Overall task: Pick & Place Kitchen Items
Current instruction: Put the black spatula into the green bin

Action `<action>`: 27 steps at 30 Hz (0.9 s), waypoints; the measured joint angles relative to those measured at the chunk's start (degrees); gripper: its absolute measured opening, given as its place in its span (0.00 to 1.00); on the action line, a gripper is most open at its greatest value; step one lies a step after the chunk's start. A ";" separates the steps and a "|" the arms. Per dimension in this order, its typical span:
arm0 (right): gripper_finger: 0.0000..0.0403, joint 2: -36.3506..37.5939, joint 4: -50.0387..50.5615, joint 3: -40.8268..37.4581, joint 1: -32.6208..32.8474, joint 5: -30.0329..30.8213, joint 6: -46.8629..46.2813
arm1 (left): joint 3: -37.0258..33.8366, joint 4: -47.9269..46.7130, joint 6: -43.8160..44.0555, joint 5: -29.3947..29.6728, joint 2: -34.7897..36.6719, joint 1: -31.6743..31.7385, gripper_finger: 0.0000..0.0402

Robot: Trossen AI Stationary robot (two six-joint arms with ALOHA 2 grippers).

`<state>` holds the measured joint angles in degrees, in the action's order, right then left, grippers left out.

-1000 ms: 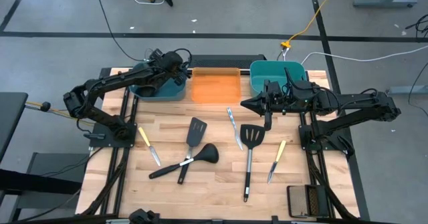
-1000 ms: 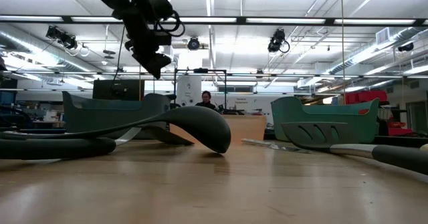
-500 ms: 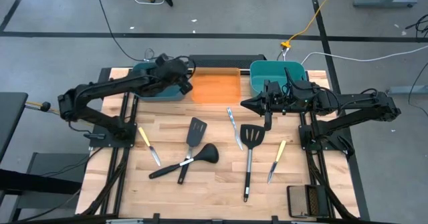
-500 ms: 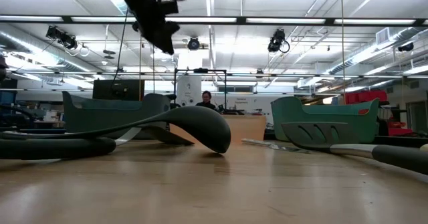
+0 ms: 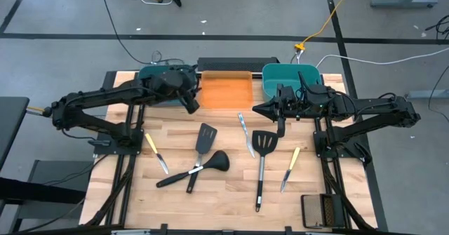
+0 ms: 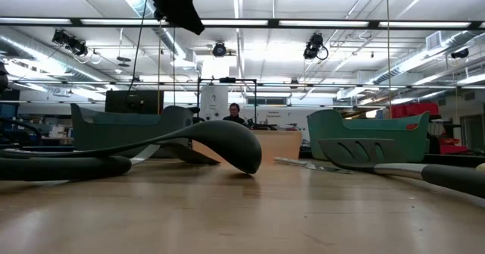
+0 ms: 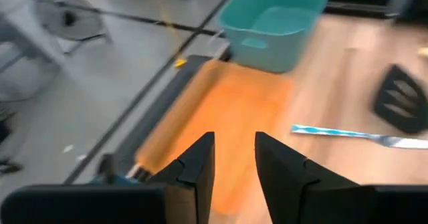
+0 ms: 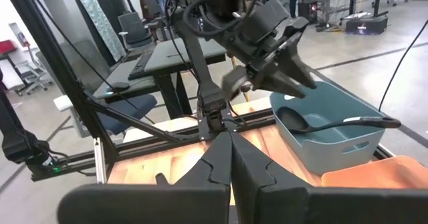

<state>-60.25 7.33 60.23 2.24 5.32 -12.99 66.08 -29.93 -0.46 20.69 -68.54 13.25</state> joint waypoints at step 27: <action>0.01 0.00 0.82 0.00 2.29 -0.17 4.61 | -0.04 1.87 1.02 -12.94 1.15 -6.10 0.01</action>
<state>-60.25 8.15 60.23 4.53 5.15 -8.38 66.04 -28.06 0.56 7.74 -67.39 7.15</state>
